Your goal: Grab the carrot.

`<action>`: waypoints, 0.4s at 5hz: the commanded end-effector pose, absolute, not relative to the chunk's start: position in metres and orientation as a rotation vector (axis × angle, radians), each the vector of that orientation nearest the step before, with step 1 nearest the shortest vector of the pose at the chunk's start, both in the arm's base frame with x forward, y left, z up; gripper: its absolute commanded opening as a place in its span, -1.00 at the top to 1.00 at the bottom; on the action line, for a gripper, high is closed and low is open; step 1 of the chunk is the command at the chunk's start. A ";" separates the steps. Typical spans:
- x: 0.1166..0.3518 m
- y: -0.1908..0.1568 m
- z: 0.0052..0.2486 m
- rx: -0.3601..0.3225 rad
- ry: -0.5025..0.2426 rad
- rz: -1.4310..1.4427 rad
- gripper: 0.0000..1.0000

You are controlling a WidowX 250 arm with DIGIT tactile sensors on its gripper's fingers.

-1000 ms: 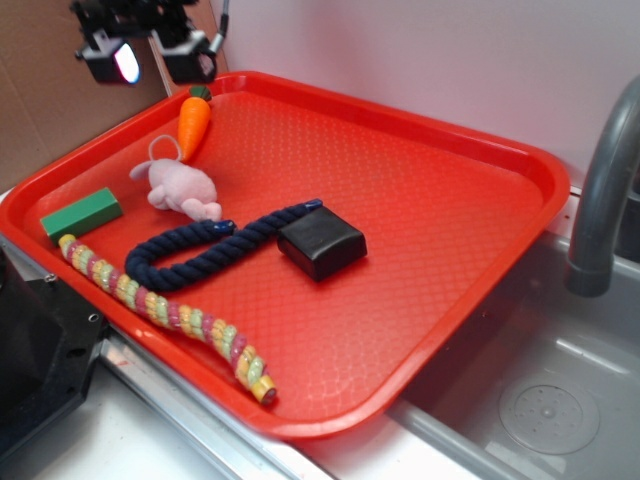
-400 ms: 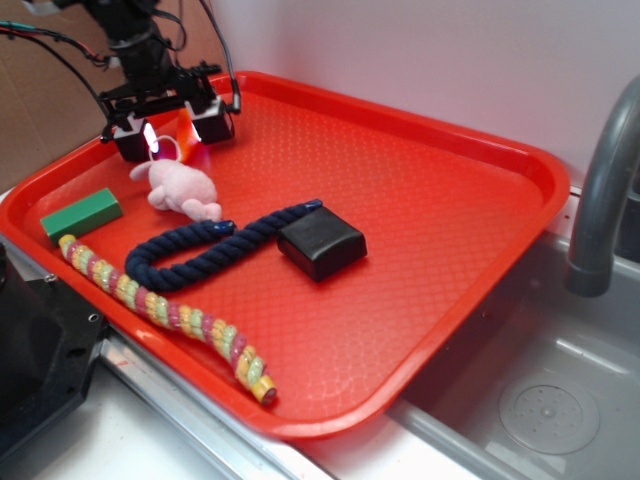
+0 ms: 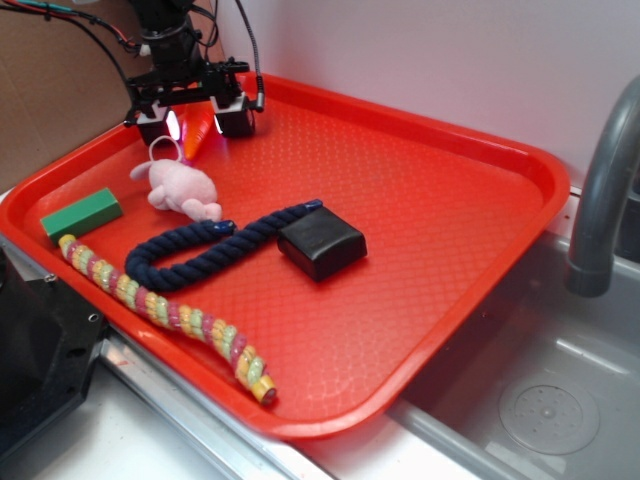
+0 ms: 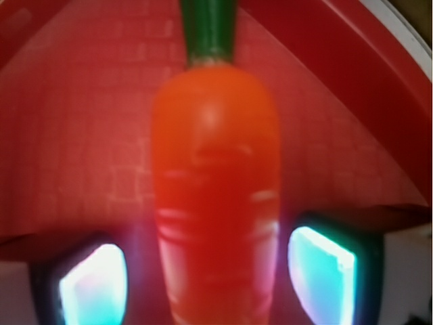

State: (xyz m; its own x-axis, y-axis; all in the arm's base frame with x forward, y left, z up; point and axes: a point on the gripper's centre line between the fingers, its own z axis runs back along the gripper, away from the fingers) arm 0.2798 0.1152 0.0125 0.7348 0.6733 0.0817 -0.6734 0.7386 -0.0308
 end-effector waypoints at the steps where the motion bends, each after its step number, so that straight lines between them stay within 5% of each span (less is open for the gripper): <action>1: 0.279 0.107 0.005 0.068 -0.089 0.689 1.00; 2: 0.279 0.107 0.003 0.066 -0.080 0.684 1.00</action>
